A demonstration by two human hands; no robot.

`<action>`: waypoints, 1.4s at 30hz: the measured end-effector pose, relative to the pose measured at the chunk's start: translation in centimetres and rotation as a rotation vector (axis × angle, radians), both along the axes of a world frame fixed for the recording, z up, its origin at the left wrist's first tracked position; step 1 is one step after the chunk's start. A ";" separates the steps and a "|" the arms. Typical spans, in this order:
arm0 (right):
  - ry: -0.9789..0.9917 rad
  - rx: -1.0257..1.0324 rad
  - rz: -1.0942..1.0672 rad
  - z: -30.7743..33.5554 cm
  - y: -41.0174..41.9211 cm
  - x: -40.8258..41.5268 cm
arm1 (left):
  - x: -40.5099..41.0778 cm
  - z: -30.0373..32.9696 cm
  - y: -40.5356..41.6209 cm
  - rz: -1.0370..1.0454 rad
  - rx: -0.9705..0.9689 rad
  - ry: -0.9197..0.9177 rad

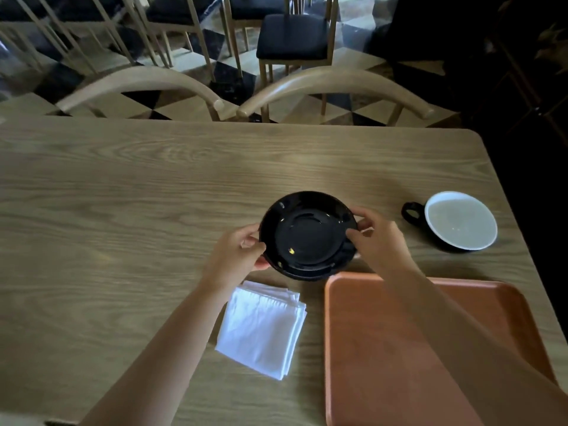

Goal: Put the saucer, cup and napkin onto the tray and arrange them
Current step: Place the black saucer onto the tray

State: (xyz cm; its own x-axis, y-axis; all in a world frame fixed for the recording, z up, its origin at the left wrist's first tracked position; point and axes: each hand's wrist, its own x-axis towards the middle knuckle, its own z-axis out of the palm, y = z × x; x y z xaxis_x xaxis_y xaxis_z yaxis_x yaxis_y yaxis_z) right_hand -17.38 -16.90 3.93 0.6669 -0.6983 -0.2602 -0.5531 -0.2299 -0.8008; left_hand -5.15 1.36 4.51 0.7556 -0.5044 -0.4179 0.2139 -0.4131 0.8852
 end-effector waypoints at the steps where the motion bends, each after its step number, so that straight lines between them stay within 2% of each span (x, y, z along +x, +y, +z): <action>1: -0.044 0.026 -0.004 0.2 -0.1 -1.5 | -1.0 0.3 0.0 0.026 -0.020 0.002; 6: -0.054 0.056 -0.068 0.3 0.5 -9.2 | -6.6 -0.5 0.5 -0.056 -0.037 -0.017; 13: -0.018 0.200 -0.099 -0.9 1.0 -15.1 | -11.7 -2.1 0.5 -0.128 0.151 -0.060; 33: 0.007 0.134 -0.108 -3.1 1.5 -16.5 | -13.5 -2.4 -0.4 -0.257 0.421 -0.377; 35: -0.001 0.141 -0.099 -3.2 1.4 -16.5 | -13.3 -2.5 -0.3 -0.246 0.390 -0.312; 38: -0.019 0.166 -0.092 -3.3 1.2 -16.5 | -13.0 -2.7 0.1 -0.174 0.293 -0.108; 42: 0.003 0.175 -0.081 -3.3 0.4 -16.8 | -13.1 -2.7 0.3 -0.200 0.289 -0.128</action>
